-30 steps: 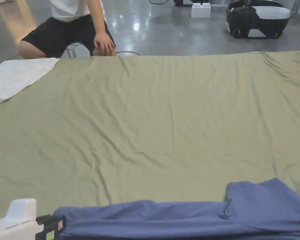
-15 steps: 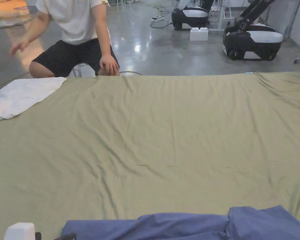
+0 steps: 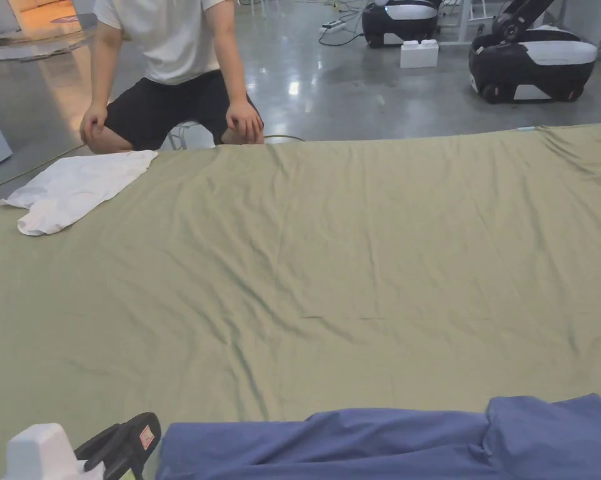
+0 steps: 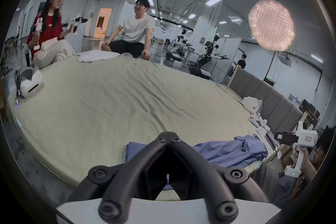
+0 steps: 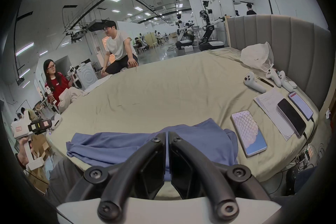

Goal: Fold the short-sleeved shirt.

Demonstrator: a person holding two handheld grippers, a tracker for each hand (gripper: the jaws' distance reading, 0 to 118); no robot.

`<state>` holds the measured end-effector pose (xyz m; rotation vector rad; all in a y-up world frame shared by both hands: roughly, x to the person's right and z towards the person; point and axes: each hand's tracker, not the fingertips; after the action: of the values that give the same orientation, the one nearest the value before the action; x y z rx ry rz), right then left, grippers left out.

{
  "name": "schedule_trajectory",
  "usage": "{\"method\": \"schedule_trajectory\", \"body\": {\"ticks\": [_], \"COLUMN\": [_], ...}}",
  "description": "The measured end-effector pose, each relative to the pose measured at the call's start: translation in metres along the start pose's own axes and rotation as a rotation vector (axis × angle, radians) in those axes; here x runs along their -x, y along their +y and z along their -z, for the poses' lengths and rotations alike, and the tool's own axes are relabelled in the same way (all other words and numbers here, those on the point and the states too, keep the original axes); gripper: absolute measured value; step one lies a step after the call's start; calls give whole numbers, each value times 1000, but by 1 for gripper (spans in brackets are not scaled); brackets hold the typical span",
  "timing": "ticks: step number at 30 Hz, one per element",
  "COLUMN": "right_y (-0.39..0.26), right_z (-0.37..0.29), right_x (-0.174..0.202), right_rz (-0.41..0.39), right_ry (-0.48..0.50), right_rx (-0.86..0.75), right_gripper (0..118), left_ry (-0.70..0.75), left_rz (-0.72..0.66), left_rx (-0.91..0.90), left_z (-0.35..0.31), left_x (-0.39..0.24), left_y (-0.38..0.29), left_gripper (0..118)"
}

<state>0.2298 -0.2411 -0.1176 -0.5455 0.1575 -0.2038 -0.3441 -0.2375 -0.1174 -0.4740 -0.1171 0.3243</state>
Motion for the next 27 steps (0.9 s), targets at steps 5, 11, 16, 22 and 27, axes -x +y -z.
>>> {"method": "schedule_trajectory", "body": {"ticks": [5,11,16,22,27], "right_y": [-5,-14,-17,-18,-18], "right_z": [-2,-6,-9,-14,-17], "right_x": [-2,-6,-6,-4,-8], "right_rz": [21,30,40,8,10], "right_ry": [19,16,12,11,16], "right_rx": [13,39,56,70,73], "right_gripper": [1,1,1,1,1], "left_ry": [-60,-113,-209,-138,-93], "left_rz": [-403,-668,-846,-807,-759], "left_rx": [145,257,234,226,113], "left_z": [42,98,115,110,73], "left_x": [71,136,96,88,113], "left_y": [-15,-55,-62,-59,-17], "left_gripper": [102,104,55,3,0]}}
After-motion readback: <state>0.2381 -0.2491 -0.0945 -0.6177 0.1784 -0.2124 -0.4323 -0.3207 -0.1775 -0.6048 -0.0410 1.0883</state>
